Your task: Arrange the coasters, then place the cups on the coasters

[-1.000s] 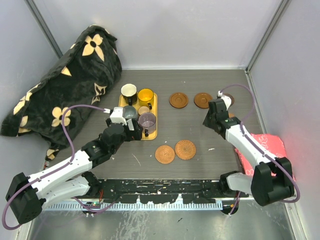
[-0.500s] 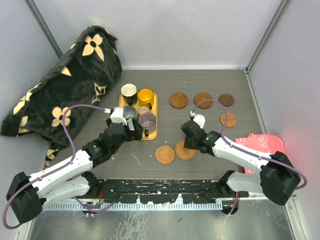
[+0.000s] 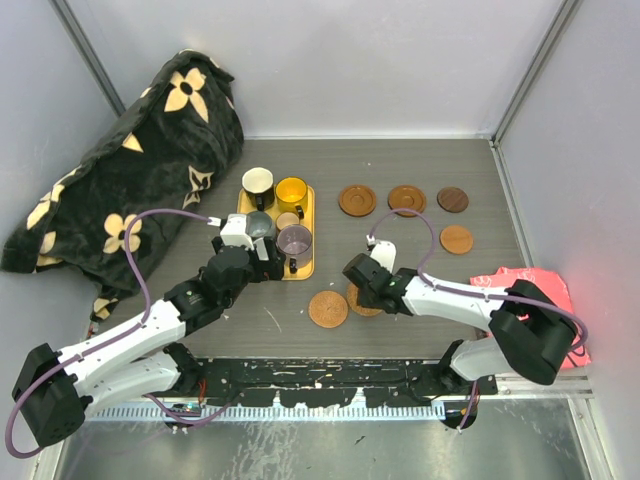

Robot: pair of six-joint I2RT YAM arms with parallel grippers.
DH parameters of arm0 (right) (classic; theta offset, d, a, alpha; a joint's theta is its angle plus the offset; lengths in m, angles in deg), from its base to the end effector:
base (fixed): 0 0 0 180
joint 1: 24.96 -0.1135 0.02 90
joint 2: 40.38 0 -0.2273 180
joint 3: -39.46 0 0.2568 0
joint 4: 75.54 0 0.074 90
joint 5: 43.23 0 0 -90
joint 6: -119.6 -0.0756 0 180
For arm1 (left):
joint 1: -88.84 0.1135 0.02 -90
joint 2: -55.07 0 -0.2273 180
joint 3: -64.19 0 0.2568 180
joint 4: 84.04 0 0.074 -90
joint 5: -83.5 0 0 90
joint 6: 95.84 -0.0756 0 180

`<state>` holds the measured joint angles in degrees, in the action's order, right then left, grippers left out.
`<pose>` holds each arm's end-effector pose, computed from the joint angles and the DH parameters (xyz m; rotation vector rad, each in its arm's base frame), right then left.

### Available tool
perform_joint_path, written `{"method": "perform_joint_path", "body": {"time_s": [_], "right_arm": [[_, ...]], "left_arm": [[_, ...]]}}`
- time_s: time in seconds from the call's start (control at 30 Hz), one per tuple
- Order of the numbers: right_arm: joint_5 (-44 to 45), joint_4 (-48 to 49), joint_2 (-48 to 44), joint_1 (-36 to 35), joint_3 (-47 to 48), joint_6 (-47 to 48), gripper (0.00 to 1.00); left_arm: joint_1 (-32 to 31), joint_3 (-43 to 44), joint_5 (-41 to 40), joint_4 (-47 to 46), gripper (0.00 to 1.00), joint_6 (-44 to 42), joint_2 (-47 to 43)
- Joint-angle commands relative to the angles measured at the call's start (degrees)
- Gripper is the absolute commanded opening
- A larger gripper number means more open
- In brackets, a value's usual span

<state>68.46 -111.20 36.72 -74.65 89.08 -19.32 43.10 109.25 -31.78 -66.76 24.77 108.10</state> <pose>0.1910 0.1819 0.0879 0.0996 2.5524 0.1432 0.2090 -0.1682 0.1988 -0.0183 1.9913 -0.4250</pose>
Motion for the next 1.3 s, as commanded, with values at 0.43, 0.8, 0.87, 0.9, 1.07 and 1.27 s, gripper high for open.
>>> {"method": "perform_joint_path", "body": {"time_s": [0.43, 0.8, 0.87, 0.9, 1.07, 1.27], "right_arm": [[3.99, 1.13, 5.68, 13.86, 0.78, 4.36, 0.22], [-0.01, 2.22, 6.59, 28.17, 4.43, 13.9, 0.22], [-0.54, 2.48, 7.47, 29.84, 5.08, 15.16, 0.22], [-1.17, 2.81, 7.91, 30.74, 5.3, 15.7, 0.22], [-1.51, 3.74, 10.5, 31.99, 7.23, 17.21, 0.22], [-2.02, 3.78, 13.71, 33.08, 11.15, 17.89, 0.22]], "left_arm": [[0.05, 0.54, -0.92, -2.54, 0.98, -0.28, 0.18], [0.05, 0.49, -0.91, -2.62, 0.98, -0.29, 0.0], [0.08, 0.57, -0.81, -2.63, 0.98, -0.25, 0.12], [0.06, 0.58, -0.79, -2.64, 0.98, -0.26, 0.12], [0.06, 0.53, -0.83, -2.72, 0.98, -0.29, 0.3], [-0.01, 0.71, -0.85, -2.8, 0.98, -0.24, 0.97]]}}
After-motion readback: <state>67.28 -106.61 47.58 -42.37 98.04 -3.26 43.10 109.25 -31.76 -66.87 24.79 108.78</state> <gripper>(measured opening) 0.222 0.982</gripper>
